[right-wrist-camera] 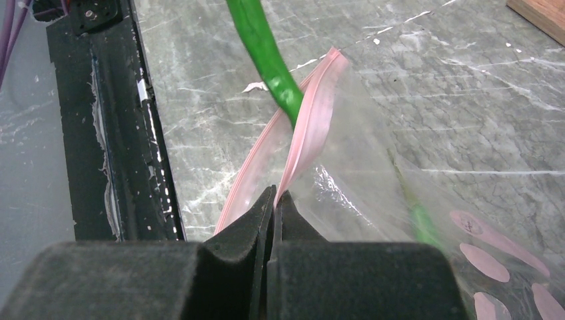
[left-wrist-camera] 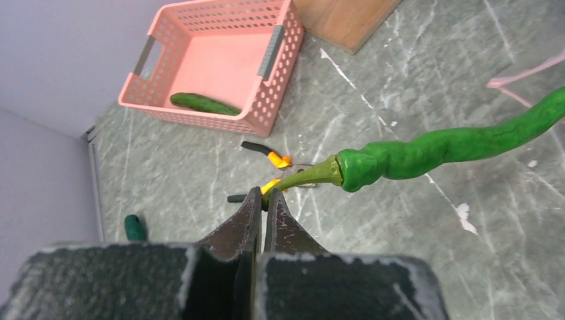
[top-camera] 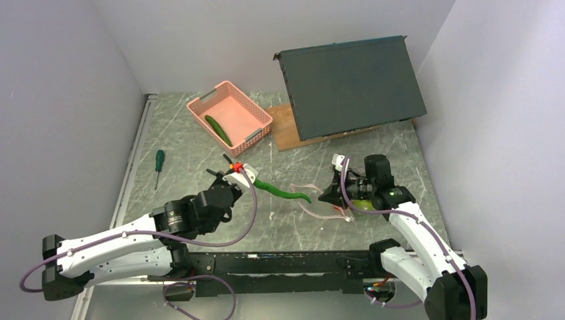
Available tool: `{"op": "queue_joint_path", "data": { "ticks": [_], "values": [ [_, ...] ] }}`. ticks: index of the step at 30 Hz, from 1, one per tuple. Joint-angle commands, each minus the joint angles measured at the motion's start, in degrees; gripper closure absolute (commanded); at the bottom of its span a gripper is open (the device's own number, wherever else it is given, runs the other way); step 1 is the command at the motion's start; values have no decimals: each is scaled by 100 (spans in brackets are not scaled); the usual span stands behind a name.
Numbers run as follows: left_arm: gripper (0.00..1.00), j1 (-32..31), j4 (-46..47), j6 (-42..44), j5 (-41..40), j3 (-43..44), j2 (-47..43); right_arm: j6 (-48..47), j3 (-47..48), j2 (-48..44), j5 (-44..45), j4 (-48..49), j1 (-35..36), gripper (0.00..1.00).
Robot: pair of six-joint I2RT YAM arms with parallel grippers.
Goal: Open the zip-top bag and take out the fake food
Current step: Pick up the fake vegetable from the zipper food storage bag, then place the fake vegetable in the bin.
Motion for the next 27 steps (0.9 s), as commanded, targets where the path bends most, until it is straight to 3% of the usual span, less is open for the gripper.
{"op": "queue_joint_path", "data": {
  "ticks": [1,9,17,27],
  "values": [
    [100,414,8,909,355,306,-270,-82,115,-23,-51,95,-43,100],
    [100,1560,-83,1938,1395,735,-520,-84,115,-13,-68,81,-30,100],
    [100,2371,485,2837,1068,889,-308,-83,123,-15,-77,75,-46,100],
    [100,3614,1164,2974,1629,1263,356,-94,131,-40,-95,62,-45,100]
  ]
}}
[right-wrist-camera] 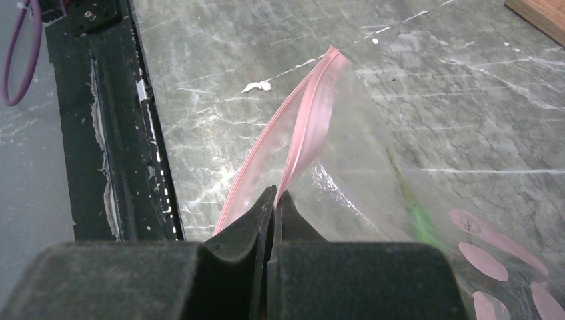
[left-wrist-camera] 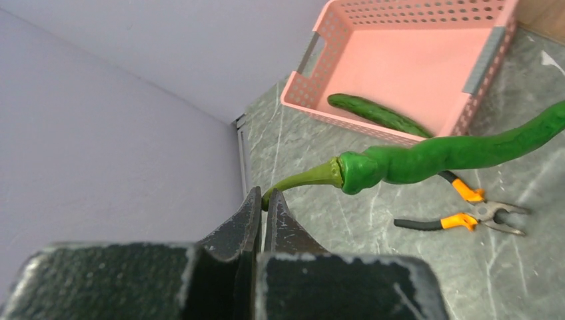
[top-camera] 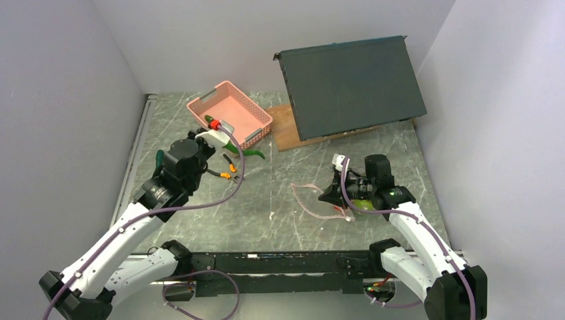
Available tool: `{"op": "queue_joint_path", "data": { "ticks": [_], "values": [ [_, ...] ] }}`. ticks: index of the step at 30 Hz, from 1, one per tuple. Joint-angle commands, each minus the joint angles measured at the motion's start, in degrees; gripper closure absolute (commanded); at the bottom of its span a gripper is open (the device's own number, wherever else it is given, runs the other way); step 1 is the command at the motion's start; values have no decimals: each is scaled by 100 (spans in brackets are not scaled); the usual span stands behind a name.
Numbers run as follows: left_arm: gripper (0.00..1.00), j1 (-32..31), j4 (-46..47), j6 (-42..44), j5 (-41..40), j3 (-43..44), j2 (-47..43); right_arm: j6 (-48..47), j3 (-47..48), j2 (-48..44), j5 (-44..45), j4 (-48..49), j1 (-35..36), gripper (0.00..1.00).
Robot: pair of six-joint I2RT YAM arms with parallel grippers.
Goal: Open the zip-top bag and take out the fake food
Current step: Place the fake vegetable in the bin.
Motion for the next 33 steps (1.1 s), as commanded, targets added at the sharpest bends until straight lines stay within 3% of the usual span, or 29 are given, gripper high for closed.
{"op": "queue_joint_path", "data": {
  "ticks": [1,18,33],
  "values": [
    [100,455,647,133,406,413,227,-91,130,-47,-99,66,-22,100],
    [100,1906,1461,-234,1106,1304,2018,-90,139,-40,-136,49,-19,100],
    [100,2470,1027,-290,1863,2629,3616,-95,156,-5,-145,48,-18,100]
  ]
}}
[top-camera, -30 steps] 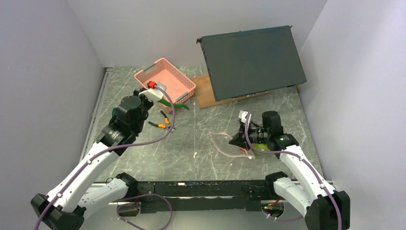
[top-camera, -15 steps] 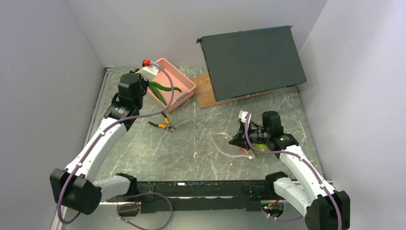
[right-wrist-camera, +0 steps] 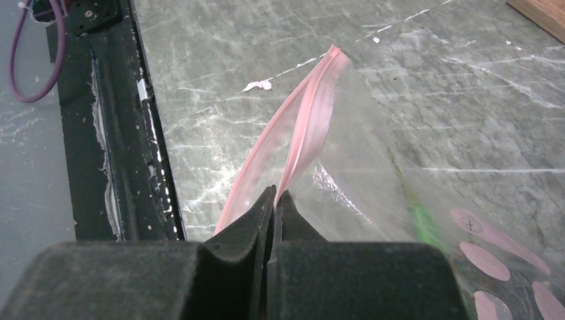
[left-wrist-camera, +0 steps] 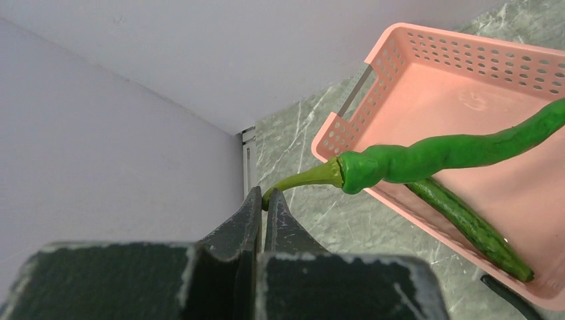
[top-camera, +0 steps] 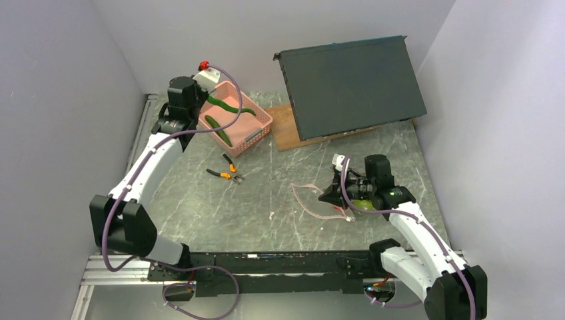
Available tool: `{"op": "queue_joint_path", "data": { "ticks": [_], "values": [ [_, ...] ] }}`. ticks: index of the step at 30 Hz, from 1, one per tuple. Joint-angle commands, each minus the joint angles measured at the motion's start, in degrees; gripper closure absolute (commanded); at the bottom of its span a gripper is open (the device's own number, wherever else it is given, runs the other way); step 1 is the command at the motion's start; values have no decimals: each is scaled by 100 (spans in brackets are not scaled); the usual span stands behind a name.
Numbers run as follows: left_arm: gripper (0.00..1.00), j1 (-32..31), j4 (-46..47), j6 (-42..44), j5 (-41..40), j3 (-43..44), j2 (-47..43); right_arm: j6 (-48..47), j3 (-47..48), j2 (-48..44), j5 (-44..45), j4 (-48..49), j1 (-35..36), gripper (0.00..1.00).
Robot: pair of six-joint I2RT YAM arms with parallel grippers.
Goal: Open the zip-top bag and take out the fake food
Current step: Place the fake vegetable in the bin.
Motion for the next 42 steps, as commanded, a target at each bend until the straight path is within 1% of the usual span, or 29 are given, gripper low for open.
{"op": "queue_joint_path", "data": {
  "ticks": [1,16,20,21,22,23,24,26,27,28,29,30,31,35,38,42],
  "values": [
    [100,131,-117,-110,321,510,330,-101,154,10,-141,63,-12,100],
    [100,383,-769,-280,1056,1093,1062,-98,158,-8,-159,59,-11,100],
    [100,398,-911,-325,1018,1258,1293,-110,161,-21,-147,50,-14,100],
    [97,402,-952,-340,983,1312,1360,-107,157,-28,-142,54,-13,100],
    [92,403,-986,-365,941,1370,1428,-104,160,-27,-141,57,-11,100],
    [83,411,-1017,-398,894,1426,1503,-102,159,-26,-141,52,-12,100],
    [70,412,-1050,-442,804,1486,1566,-105,161,-26,-148,53,-13,100],
    [33,416,-1115,-675,580,1630,1692,-112,166,-36,-141,52,-8,100],
    [18,410,-1169,-779,478,1714,1734,-114,171,-30,-141,50,-13,100],
    [9,412,-1226,-883,392,1785,1770,-113,173,-39,-141,48,-16,100],
    [4,416,-1270,-966,328,1847,1779,-110,166,-44,-137,52,-12,100],
    [1,413,-1306,-1027,299,1897,1780,-118,172,-44,-140,48,-12,100],
    [1,412,-1339,-1076,285,1957,1765,-117,171,-47,-143,46,-10,100],
    [0,412,-1382,-1297,303,1958,1525,-119,167,-45,-141,43,-14,100],
    [0,425,-1170,-1605,260,1699,1173,-118,164,-58,-132,47,-12,100],
    [0,511,-1102,-2114,779,1284,648,-116,164,-80,-126,52,-15,100]
  ]
}}
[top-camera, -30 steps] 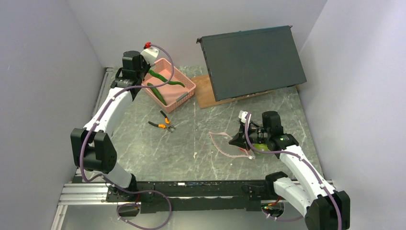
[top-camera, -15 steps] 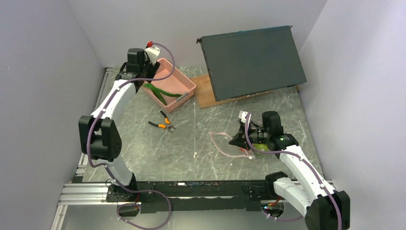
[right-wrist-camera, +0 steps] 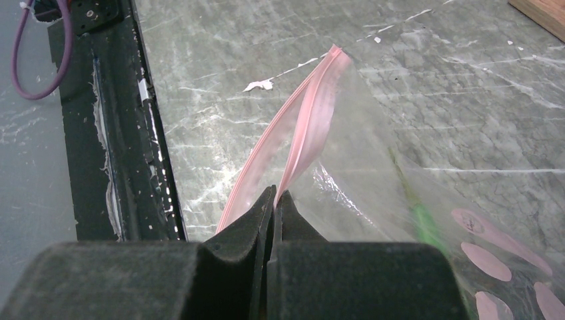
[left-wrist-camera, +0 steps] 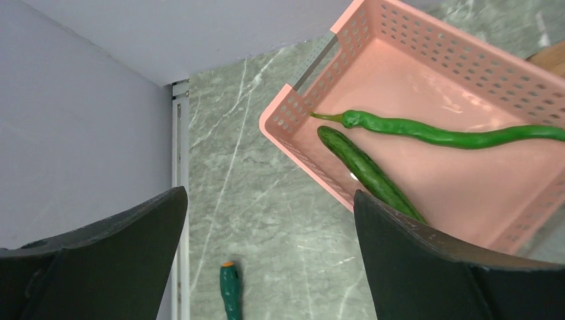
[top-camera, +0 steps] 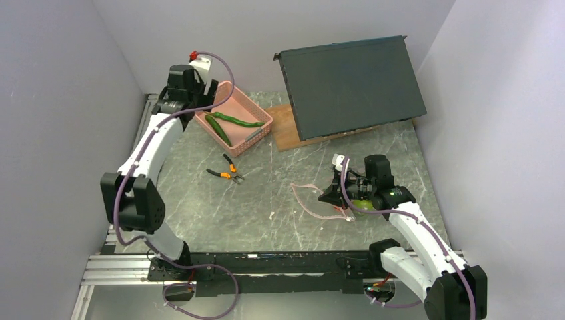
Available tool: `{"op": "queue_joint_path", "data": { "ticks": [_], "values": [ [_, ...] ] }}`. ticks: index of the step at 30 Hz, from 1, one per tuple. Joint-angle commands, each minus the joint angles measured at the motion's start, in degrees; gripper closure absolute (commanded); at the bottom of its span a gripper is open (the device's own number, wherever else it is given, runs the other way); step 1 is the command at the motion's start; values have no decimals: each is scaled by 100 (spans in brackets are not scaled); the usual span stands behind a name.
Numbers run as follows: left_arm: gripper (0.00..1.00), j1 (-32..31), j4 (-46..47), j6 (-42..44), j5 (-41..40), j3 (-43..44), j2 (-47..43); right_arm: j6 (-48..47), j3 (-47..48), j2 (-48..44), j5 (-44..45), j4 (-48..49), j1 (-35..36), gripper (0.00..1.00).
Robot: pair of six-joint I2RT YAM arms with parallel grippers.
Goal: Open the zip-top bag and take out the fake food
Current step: Place the fake vegetable in the bin, then pick up the fake vegetable from the zipper food storage bag.
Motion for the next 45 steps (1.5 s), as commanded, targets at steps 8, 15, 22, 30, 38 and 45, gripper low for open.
{"op": "queue_joint_path", "data": {
  "ticks": [8,15,22,30,38,45],
  "values": [
    [0,109,698,-2082,2356,-1824,-2090,-133,162,-118,-119,55,-7,100],
    [0,13,1560,-3419,3780,-3764,-3572,-137,178,-199,-149,35,-12,100],
    [0,-702,1867,-4042,3743,-5308,-4881,-160,199,-212,-168,5,-18,100],
    [0,-1438,2086,-4506,3506,-6197,-5832,-211,198,-237,-113,-22,-49,100],
    [0,-2274,2266,-4830,3211,-6629,-6152,-275,192,-265,-136,-73,-157,100],
    [0,-2968,2586,-4916,2914,-6937,-6239,-325,214,-251,-154,-110,-206,100]
  ]
}}
